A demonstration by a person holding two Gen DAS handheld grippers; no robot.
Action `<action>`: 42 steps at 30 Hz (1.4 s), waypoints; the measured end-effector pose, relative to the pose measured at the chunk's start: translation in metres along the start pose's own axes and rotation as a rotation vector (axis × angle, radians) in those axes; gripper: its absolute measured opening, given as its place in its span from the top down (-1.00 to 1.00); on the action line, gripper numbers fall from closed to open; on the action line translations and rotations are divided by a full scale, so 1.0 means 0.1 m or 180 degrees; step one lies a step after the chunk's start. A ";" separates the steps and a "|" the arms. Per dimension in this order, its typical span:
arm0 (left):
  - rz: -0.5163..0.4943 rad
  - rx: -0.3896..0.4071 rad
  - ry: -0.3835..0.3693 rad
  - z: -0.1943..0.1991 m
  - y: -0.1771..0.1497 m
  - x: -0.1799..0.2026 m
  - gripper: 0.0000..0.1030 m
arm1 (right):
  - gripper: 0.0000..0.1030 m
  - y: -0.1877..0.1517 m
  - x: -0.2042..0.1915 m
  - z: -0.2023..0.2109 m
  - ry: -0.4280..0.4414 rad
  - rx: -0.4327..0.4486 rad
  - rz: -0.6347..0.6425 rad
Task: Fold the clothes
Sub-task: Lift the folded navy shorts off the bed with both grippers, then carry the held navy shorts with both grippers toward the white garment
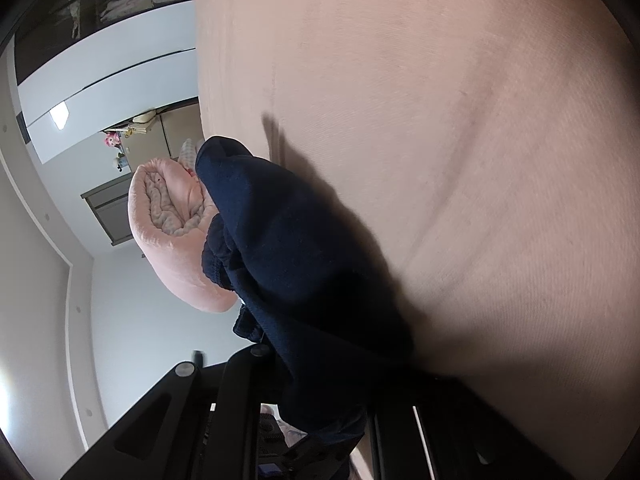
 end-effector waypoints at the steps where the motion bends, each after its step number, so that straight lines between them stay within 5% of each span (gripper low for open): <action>1: 0.0019 0.0031 0.0002 0.02 0.00 -0.03 -0.43 | 0.90 0.00 0.00 0.00 0.0005 0.0000 0.0002; 3: 0.0119 0.0109 0.0033 0.08 -0.01 -0.20 0.46 | 0.89 -0.01 -0.01 0.01 0.0001 0.0011 0.0013; 5: 0.0406 0.0143 -0.0179 0.11 -0.03 -0.49 0.77 | 0.89 -0.02 -0.03 0.01 -0.0028 0.0044 0.0044; 8: 0.0484 0.0134 -0.0304 0.11 0.00 -0.56 0.78 | 0.88 -0.04 -0.07 0.00 -0.0072 0.0094 0.0091; 25: -0.0011 0.0314 0.0069 0.12 -0.02 -0.31 0.78 | 0.84 -0.09 -0.18 0.07 -0.0223 0.0232 0.0263; 42: -0.0389 0.0326 -0.0279 0.39 0.01 0.21 0.78 | 0.83 -0.30 -0.80 0.55 -0.0208 0.0441 0.0922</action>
Point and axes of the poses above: each gripper's, at about its wrist camera, not at the fingertips, and z roughly against the way its jaws point, x to its right, y to its top, the point moved 1 cm from there along -z, roughly the way its jaws point, and after that the axes turned 5 degrees about x, right-handed, at the moved point
